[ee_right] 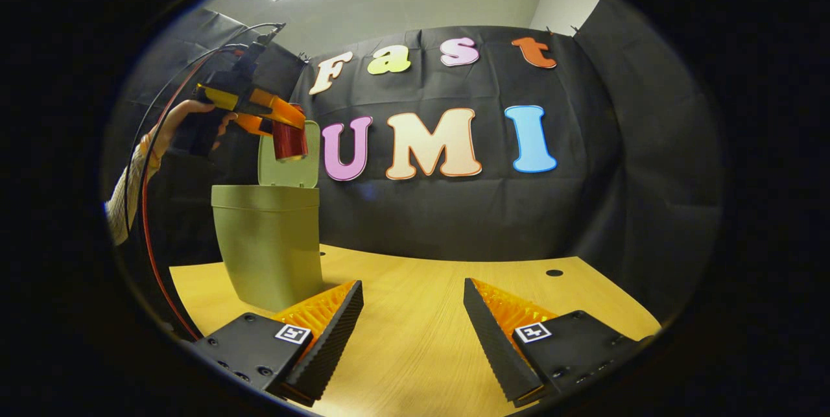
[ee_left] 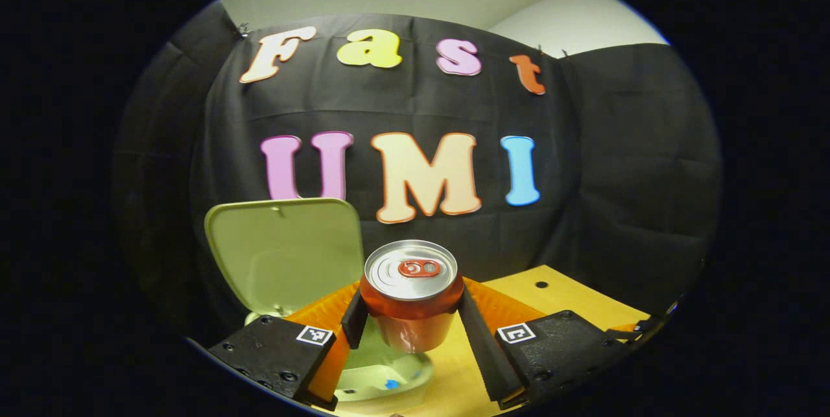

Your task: Press the lid of the desktop garbage bin to open it, pick up the crumpled paper on the desktop and throw it into the bin, then pick up the pop can on the desktop and drop it into the bin, and finally close the garbage bin lid.

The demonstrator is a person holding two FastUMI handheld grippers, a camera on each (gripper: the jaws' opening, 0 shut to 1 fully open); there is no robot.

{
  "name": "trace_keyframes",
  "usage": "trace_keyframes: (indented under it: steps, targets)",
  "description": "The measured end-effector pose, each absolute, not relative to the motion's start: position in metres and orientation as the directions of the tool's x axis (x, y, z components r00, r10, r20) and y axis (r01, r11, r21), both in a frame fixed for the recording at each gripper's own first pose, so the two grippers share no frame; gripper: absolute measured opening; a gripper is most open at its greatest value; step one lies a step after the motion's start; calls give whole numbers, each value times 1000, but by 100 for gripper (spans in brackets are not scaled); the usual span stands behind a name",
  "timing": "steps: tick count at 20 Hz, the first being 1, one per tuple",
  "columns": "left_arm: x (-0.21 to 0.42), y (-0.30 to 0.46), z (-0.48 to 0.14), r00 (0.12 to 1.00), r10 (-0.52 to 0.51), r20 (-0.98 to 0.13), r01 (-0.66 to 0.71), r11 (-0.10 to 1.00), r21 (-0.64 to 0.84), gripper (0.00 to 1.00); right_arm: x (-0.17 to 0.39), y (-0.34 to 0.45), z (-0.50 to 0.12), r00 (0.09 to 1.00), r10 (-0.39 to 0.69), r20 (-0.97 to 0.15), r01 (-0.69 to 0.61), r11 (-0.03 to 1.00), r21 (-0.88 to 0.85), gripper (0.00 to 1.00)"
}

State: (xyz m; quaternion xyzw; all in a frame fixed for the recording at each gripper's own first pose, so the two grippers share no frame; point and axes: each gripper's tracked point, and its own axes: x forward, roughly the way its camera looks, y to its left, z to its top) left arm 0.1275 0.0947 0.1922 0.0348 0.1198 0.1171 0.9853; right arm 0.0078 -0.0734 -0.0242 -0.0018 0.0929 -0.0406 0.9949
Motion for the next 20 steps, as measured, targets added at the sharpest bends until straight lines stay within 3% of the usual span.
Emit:
trace_keyframes:
  steps: [3, 12, 20]
  targets:
    - [117, 138, 174, 909, 321, -265, -290, 945, 150, 77, 13, -67, -32, 976, -68, -206, 67, 998, -13, 98]
    - [103, 174, 108, 859, 317, -403, -320, 946, 61, 77, 12, -67, -38, 972, -63, -225, 62, 998, -9, 98]
    - [105, 175, 144, 866, 381, -323, -349, 924, 154, 83, 10, -71, -38, 971, -71, -228, 73, 997, -2, 98]
